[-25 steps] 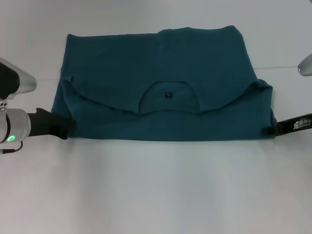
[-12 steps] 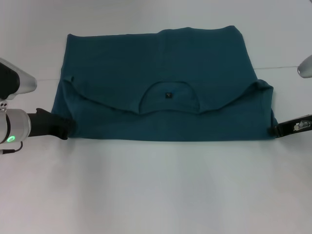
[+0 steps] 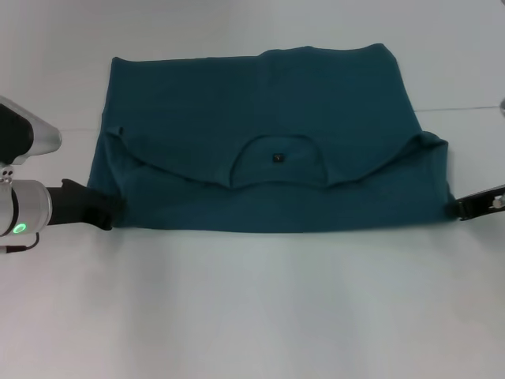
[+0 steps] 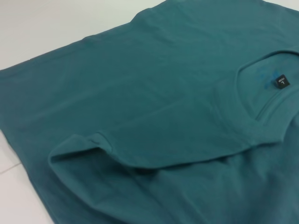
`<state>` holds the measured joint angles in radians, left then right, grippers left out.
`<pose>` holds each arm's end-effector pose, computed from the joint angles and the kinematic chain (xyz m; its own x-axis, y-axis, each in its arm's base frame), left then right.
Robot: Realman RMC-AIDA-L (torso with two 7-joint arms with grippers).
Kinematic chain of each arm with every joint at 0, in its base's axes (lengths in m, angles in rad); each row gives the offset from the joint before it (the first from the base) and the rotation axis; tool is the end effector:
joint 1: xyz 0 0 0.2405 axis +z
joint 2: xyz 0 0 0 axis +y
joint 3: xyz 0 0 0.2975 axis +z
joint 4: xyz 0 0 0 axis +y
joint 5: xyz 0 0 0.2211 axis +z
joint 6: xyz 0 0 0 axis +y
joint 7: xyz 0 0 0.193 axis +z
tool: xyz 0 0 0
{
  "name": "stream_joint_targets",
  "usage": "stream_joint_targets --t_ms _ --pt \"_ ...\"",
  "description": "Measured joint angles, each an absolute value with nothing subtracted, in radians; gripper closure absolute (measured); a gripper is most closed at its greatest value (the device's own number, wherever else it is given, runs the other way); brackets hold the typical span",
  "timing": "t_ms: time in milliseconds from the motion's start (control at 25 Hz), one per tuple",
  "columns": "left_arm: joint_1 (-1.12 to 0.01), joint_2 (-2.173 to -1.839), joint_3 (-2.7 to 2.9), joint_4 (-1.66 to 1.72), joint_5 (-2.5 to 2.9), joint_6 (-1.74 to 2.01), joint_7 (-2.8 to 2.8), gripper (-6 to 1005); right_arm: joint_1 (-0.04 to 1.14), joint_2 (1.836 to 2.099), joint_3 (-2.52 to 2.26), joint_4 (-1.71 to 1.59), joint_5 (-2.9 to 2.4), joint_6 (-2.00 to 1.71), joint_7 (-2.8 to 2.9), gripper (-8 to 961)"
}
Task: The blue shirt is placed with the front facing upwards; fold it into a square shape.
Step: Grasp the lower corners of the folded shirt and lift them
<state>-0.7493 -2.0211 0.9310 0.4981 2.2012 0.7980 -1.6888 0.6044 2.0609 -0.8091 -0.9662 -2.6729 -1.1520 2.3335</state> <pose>-0.3188 0.4955 -0.0697 0.8433 0.5016 0.1931 0.5107 -0.6359 -0.5786 0.3574 0.4518 0.0042 0.5547 -0.7967 -0.2399 -0.7320 -0.3302 -0.5960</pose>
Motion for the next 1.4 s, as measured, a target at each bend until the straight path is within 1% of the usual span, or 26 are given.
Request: stream_joint_targets --t_ms 160,360,560,680,1040,1280,1400 --pt "-0.737 -2.023 0.928 0.516 2.201 0.831 -1.692 992 0.582 2.063 -0.789 -1.009 -2.666 -1.189 2.334 942" --pt "-0.681 -2.034 0.921 0.598 2.198 0.913 -1.723 992 0.555 2.063 -0.756 -1.044 -2.644 -1.226 2.326 942" --pt "-0.629 -2.044 0.920 0.653 2.198 0.961 -1.756 992 0.535 2.053 -0.746 -1.054 -2.590 -1.252 2.318 941" --pt "-0.594 -2.056 0.919 0.682 2.199 0.981 -1.770 992 0.532 2.053 -0.746 -1.054 -2.578 -1.261 2.313 941" --pt "-0.495 -2.082 0.903 0.817 2.200 1.083 -1.826 993 0.523 2.060 -0.727 -1.079 -2.575 -1.330 2.314 941" --pt "-0.488 -2.079 0.856 0.860 2.201 1.195 -1.851 993 0.511 2.061 -0.665 -1.124 -2.570 -1.422 2.314 942" --pt "-0.475 -2.083 0.843 0.882 2.201 1.235 -1.862 992 0.501 2.061 -0.645 -1.131 -2.560 -1.454 2.314 942"
